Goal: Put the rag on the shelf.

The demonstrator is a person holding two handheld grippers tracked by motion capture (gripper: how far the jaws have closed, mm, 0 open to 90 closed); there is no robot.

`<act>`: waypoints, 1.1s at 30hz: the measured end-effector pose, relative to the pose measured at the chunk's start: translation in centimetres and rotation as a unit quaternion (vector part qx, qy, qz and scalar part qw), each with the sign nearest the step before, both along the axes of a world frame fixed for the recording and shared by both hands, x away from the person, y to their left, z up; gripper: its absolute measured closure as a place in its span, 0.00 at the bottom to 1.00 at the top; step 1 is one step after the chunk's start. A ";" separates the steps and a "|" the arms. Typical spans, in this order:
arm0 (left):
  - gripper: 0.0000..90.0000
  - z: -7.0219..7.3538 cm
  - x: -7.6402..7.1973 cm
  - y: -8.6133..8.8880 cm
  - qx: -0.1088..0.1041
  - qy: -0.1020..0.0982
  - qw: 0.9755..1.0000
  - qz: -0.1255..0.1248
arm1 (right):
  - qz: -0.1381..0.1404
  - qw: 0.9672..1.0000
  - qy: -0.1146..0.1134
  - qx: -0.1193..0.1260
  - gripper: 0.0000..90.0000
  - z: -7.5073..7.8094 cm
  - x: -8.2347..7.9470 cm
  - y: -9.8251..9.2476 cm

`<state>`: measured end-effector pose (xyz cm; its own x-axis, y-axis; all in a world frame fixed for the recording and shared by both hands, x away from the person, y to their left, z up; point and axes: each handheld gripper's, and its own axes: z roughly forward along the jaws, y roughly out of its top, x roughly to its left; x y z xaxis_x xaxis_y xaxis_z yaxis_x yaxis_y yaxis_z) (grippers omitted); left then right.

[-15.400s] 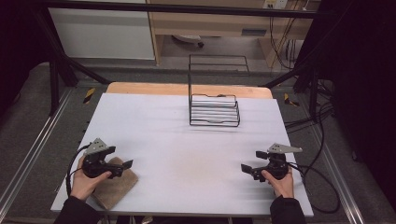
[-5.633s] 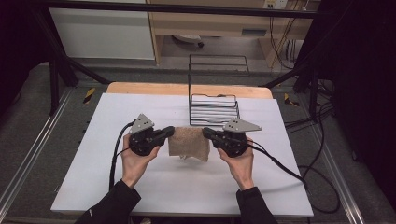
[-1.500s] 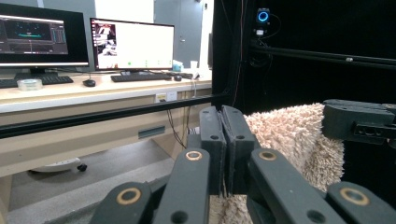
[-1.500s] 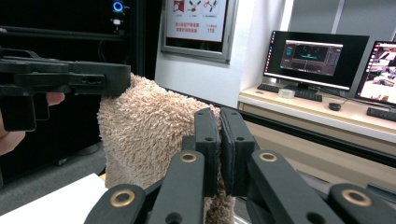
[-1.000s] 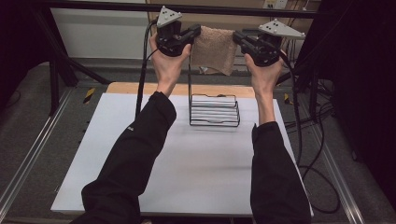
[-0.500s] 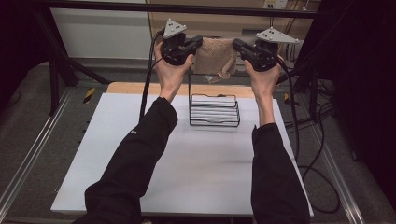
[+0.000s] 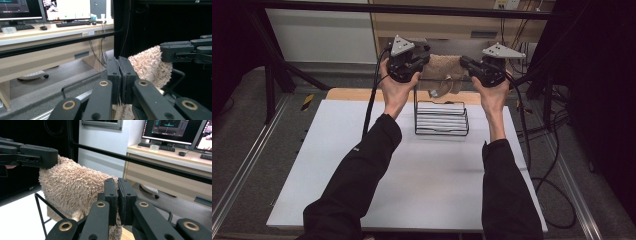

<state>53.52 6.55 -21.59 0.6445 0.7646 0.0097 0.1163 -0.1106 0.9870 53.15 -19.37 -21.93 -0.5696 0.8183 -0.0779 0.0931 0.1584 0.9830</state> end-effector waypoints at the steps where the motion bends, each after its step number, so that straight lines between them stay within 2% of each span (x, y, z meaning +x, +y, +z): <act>1: 0.97 -0.2 0.0 0.0 -0.001 0.001 1.000 0.000 | 0.001 1.000 0.001 -0.002 0.96 -0.2 0.1 -0.1; 5: 0.97 -0.8 0.1 -0.1 -0.001 0.005 1.000 -0.002 | 0.002 1.000 0.008 -0.004 0.96 -0.9 0.2 -0.2; 9: 0.98 -0.7 -0.1 -0.2 -0.004 0.003 1.000 -0.004 | 0.002 1.000 0.009 -0.004 0.96 -0.9 0.3 -0.3; 14: 0.97 -0.3 -0.9 0.1 -0.014 -0.008 1.000 -0.016 | 0.017 1.000 -0.005 0.007 0.96 -0.4 -0.5 -0.7; 17: 0.97 -0.3 -1.5 0.2 -0.014 -0.016 1.000 -0.017 | 0.019 1.000 -0.015 0.004 0.96 -0.3 -0.9 -0.7; 25: 0.97 -0.7 -2.8 0.5 -0.016 -0.019 0.999 -0.033 | 0.032 0.999 -0.027 -0.003 0.96 -0.7 -2.4 -1.0; 33: 0.97 -0.7 -3.5 0.7 -0.013 -0.023 0.999 -0.040 | 0.037 0.998 -0.042 -0.018 0.95 -0.7 -3.4 -1.0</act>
